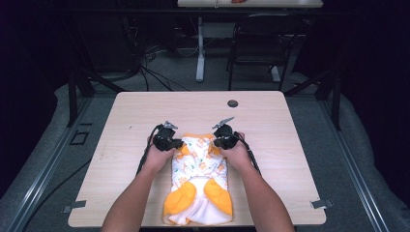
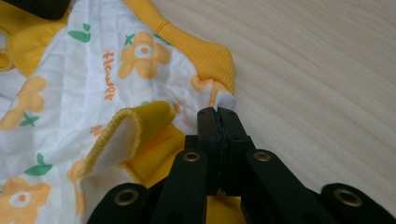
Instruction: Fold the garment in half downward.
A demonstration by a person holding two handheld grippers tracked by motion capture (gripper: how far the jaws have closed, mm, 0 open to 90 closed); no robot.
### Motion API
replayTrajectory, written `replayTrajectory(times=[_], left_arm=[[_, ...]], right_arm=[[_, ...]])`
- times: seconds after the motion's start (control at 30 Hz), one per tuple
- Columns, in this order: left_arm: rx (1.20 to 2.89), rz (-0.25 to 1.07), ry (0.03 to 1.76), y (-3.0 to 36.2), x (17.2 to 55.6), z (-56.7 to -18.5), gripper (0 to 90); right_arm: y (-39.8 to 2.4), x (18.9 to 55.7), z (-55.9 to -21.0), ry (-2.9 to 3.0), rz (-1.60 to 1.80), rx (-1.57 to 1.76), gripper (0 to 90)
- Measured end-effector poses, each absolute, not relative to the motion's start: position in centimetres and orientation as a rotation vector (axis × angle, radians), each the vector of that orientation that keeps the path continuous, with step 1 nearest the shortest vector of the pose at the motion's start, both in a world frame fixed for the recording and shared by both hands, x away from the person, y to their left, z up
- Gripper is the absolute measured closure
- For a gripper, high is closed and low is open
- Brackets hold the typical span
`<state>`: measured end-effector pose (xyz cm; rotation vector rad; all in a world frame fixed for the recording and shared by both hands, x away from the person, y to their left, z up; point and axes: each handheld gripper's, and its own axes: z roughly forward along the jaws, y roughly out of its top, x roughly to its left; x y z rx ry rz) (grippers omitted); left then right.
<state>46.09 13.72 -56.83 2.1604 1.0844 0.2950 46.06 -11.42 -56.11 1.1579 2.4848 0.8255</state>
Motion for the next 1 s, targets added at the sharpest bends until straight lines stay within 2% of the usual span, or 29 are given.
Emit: replayTrajectory(times=[0.1, 0.27, 0.67, 0.87, 1.0], left_arm=[[2.146, 0.29, 1.085, 14.0, 46.2, -56.4, 79.6], [2.087, 0.314, 1.104, 14.3, 46.5, -55.9, 69.9], [2.14, 0.314, 1.166, 13.7, 47.4, -56.9, 65.4], [2.157, 0.298, 1.147, 13.5, 47.3, -57.2, 75.1], [2.154, 0.269, 1.15, 13.7, 47.3, -57.2, 82.9]], right_arm=[[-11.5, 46.0, -55.9, 2.473, 0.857, 1.158, 89.1], [-11.6, 45.9, -55.8, 2.466, 0.865, 1.154, 89.1], [-11.7, 45.7, -55.5, 2.471, 0.88, 1.162, 89.1], [-11.7, 45.8, -55.7, 2.479, 0.877, 1.171, 87.8], [-11.6, 46.1, -56.1, 2.475, 0.869, 1.183, 79.6]])
